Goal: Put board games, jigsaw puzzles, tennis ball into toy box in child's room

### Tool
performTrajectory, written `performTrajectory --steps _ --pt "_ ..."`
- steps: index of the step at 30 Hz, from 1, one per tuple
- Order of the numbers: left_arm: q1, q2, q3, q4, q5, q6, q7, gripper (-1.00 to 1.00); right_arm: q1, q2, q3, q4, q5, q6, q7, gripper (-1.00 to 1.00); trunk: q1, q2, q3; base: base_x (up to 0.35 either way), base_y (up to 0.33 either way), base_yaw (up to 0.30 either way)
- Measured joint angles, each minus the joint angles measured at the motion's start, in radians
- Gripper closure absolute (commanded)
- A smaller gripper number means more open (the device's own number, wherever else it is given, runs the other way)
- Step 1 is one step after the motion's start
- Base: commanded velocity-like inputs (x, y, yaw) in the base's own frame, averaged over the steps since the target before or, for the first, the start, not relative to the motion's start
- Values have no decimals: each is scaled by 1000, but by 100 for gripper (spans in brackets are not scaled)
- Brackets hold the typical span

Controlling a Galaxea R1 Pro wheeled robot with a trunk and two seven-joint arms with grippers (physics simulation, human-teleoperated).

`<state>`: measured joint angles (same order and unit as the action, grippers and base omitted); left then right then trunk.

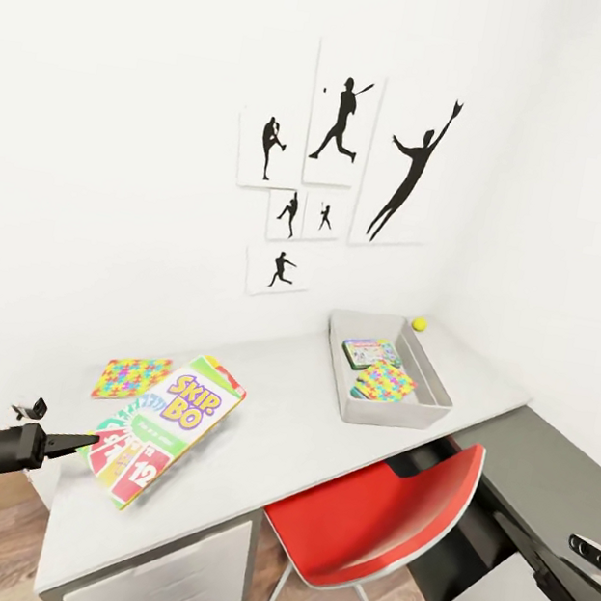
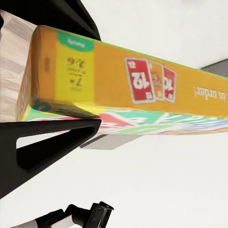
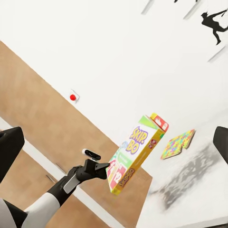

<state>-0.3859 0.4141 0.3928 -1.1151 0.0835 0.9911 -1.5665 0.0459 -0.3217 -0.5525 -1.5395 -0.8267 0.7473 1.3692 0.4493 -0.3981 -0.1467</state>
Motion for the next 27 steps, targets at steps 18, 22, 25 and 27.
performTrajectory --steps 18,22,25,27 --pt "0 0 0 0 0 0 0 100 0 0 0 -1 0 0 0 -100 0 0 29 0 0 -125" --pt "0 0 1 1 1 0 0 100 0 0 0 -1 0 -1 0 -100 0 0 36 0 0 -112" --pt "0 0 1 1 1 0 0 100 0 0 0 -1 0 -1 0 -100 0 0 41 0 0 -101" --pt "0 0 1 1 1 0 0 100 0 0 0 -1 0 -1 0 -100 0 0 44 0 0 -97"
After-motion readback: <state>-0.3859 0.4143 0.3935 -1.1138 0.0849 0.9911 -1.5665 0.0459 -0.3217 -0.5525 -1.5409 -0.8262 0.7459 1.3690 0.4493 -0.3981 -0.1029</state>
